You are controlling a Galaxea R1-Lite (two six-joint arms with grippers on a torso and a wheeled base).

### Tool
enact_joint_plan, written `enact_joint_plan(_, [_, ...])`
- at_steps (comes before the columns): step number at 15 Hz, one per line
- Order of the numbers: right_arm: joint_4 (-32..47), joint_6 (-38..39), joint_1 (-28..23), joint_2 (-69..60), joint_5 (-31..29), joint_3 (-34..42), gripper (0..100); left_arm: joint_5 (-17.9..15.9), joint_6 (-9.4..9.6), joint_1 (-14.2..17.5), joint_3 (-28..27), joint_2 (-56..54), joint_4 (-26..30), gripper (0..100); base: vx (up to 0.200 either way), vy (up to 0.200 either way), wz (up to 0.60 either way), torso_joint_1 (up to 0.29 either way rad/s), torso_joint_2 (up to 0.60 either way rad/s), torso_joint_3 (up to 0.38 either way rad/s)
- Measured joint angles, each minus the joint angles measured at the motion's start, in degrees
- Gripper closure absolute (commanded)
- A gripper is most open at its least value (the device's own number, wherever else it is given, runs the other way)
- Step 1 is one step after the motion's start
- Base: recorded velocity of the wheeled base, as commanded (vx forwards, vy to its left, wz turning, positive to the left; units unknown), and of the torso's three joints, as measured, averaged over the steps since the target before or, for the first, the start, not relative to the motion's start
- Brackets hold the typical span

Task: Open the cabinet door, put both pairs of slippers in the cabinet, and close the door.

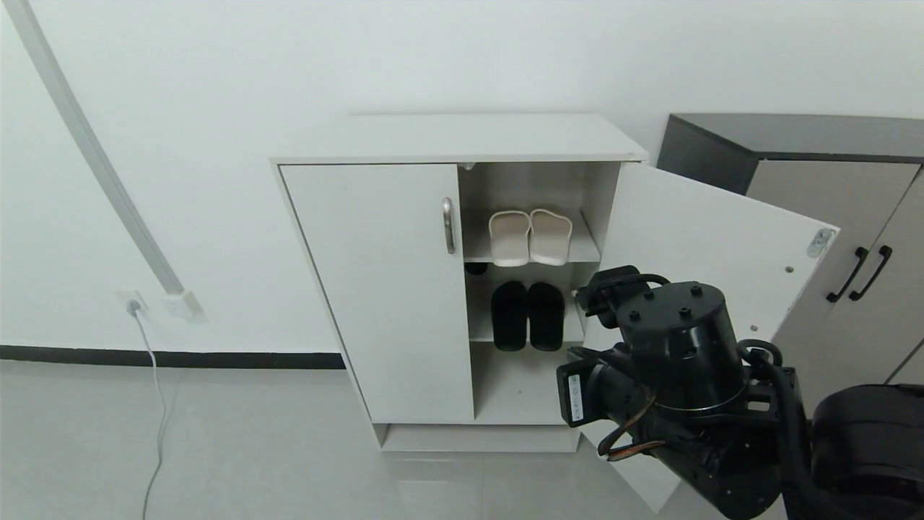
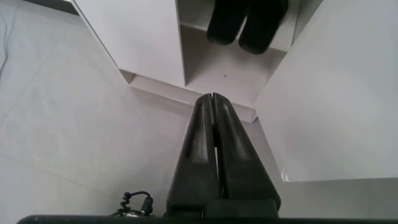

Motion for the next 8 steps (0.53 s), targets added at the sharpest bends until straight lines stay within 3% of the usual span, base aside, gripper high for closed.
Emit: enact_joint_plan(8, [0.0, 0.0, 0.0, 0.2, 0.0, 0.0, 100, 0.0, -0.02, 0.0, 0.0, 0.0, 0.0, 100, 0.000, 0.000, 0.00, 0.176, -0.49, -0.320])
